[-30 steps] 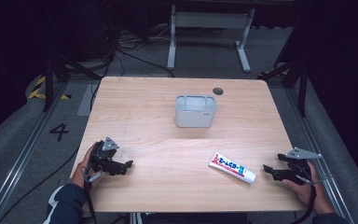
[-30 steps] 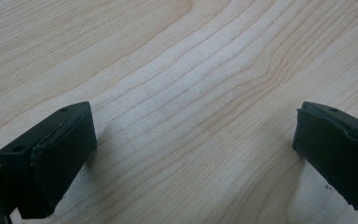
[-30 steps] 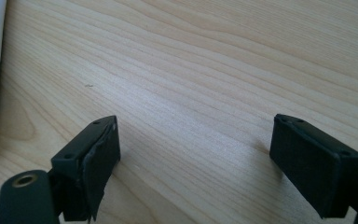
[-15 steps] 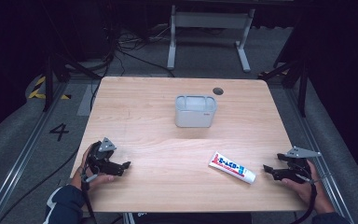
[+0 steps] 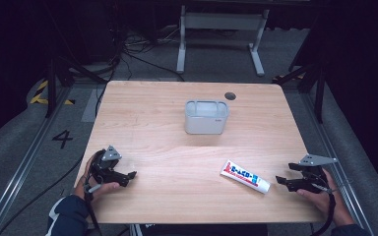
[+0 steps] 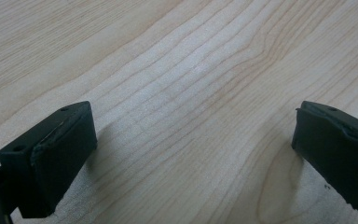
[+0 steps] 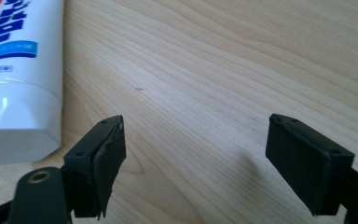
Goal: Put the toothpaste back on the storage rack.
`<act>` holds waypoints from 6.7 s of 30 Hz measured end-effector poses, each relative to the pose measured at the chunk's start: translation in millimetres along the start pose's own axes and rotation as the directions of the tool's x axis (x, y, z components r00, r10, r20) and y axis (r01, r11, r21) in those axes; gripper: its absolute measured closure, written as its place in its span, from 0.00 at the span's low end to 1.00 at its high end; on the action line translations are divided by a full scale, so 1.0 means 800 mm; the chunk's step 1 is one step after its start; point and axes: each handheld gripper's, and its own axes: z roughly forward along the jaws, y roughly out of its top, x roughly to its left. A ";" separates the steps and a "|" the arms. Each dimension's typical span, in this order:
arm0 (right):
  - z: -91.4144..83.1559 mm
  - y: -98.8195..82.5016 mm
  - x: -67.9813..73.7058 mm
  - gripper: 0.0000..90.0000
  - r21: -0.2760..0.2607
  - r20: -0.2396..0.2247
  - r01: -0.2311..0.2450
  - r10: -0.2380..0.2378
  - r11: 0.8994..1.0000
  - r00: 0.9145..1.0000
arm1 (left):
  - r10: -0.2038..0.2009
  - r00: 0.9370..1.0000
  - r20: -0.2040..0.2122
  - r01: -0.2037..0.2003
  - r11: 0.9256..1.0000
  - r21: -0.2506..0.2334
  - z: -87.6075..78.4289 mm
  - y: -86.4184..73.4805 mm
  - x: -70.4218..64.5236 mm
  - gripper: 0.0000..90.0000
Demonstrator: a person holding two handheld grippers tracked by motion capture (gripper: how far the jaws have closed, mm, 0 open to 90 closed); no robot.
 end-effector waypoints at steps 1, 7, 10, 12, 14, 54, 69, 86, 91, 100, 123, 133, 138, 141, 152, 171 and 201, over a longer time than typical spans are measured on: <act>-0.002 0.003 0.005 0.23 -0.005 0.001 0.014 -0.014 1.000 1.000 | 0.001 1.000 0.000 -0.001 1.000 0.000 0.000 0.000 0.000 0.00; -0.010 0.020 0.021 0.24 -0.045 -0.026 0.035 -0.036 0.998 0.999 | -0.002 1.000 0.001 0.002 1.000 0.000 0.000 0.000 0.000 0.00; -0.011 0.027 0.030 0.26 -0.052 -0.048 0.052 -0.055 0.997 0.997 | -0.002 1.000 0.001 0.002 1.000 0.001 0.000 0.000 0.000 0.00; -0.012 0.033 0.036 0.26 -0.053 -0.062 0.062 -0.066 0.997 0.996 | -0.002 1.000 0.001 0.002 1.000 0.001 0.000 0.000 0.000 0.00; -0.014 0.037 0.041 0.27 -0.059 -0.074 0.075 -0.079 0.995 0.994 | -0.002 1.000 0.001 0.002 1.000 0.000 0.000 0.000 0.000 0.00; 0.083 0.126 0.120 0.36 0.209 -0.251 0.347 -0.293 0.914 0.923 | 0.003 1.000 0.003 -0.003 1.000 -0.003 0.000 -0.001 0.000 0.01; 0.104 0.131 0.125 0.42 0.296 -0.264 0.377 -0.304 0.877 0.915 | 0.002 1.000 0.003 -0.002 1.000 -0.003 0.000 -0.001 0.000 0.01; 0.109 0.140 0.130 0.48 0.338 -0.261 0.378 -0.300 0.862 0.917 | 0.003 1.000 0.003 -0.003 1.000 -0.004 0.000 -0.001 0.000 0.01; 0.108 0.140 0.129 0.54 0.337 -0.260 0.376 -0.299 0.863 0.918 | 0.003 1.000 0.003 -0.003 1.000 -0.004 0.000 -0.001 0.000 0.01; 0.098 0.140 0.130 0.65 0.319 -0.285 0.394 -0.309 0.862 0.907 | 0.003 1.000 0.003 -0.003 1.000 -0.006 0.000 -0.001 0.000 0.01; 0.064 0.147 0.111 0.71 0.158 -0.213 0.313 -0.277 0.937 0.937 | 0.001 1.000 0.003 -0.001 1.000 -0.003 0.000 -0.001 0.000 0.01; 0.048 0.152 0.106 0.72 0.062 -0.175 0.277 -0.263 0.959 0.949 | 0.001 1.000 0.003 -0.001 1.000 -0.003 0.000 -0.001 0.000 0.01; 0.044 0.153 0.104 0.72 0.021 -0.158 0.267 -0.261 0.963 0.952 | 0.002 1.000 0.003 -0.002 1.000 -0.003 0.000 -0.001 0.000 0.01; 0.042 0.153 0.104 0.72 0.010 -0.153 0.266 -0.262 0.964 0.953 | 0.002 1.000 0.003 -0.002 1.000 -0.001 0.000 -0.001 0.000 0.01; 0.034 0.160 0.106 0.72 -0.052 -0.146 0.261 -0.266 0.964 0.953 | 0.002 1.000 0.003 -0.002 1.000 -0.001 0.000 -0.001 0.000 0.01; 0.021 0.180 0.103 0.72 -0.161 -0.100 0.233 -0.251 0.959 0.963 | 0.001 1.000 0.003 -0.001 1.000 -0.005 0.000 -0.001 0.000 0.01; 0.015 0.233 0.118 0.72 -0.250 -0.103 0.254 -0.286 0.934 0.953 | 0.002 1.000 0.004 -0.002 1.000 0.000 -0.001 0.000 0.000 0.01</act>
